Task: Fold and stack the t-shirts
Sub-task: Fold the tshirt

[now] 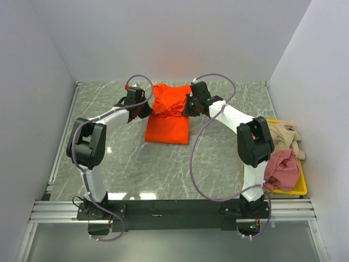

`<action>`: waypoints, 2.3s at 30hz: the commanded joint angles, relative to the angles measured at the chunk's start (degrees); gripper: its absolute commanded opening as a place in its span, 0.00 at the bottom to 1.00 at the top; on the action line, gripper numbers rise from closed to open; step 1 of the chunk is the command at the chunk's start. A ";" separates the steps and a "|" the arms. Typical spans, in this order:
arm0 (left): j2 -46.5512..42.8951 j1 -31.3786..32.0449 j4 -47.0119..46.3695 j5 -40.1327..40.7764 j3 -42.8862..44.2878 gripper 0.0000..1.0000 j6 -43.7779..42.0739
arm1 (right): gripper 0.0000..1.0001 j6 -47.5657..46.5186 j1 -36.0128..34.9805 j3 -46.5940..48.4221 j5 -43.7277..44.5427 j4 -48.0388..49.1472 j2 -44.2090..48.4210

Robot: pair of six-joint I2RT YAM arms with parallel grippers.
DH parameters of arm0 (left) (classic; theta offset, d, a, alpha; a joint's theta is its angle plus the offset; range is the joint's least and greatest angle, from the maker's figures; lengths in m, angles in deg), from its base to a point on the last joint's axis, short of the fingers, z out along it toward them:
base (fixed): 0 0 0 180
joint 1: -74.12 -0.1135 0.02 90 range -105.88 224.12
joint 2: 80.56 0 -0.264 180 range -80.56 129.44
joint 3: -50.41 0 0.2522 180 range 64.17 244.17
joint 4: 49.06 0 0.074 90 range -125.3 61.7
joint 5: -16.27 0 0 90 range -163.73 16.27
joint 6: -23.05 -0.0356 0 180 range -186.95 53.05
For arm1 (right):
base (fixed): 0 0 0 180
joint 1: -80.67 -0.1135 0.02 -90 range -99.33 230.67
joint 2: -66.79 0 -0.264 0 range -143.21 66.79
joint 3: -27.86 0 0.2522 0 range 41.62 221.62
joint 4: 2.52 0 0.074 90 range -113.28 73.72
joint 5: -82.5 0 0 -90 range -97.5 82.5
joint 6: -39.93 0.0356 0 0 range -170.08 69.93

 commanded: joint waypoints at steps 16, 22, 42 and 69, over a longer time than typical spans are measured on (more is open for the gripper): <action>3.34 -0.68 2.77 0.54 9.34 0.99 -1.74 | 0.76 -0.96 2.27 9.28 -2.59 -4.40 -6.55; -5.52 -0.77 1.80 1.25 1.80 0.99 -2.01 | 0.82 -3.77 0.69 2.09 -4.00 -1.67 -0.48; -13.29 -0.59 -4.09 -5.78 -25.46 0.55 4.06 | 0.72 3.17 -2.57 -24.47 -7.51 5.00 11.05; -30.82 10.74 9.87 0.10 -38.72 0.00 5.46 | 0.00 5.63 -9.06 -42.11 -10.15 -2.19 23.42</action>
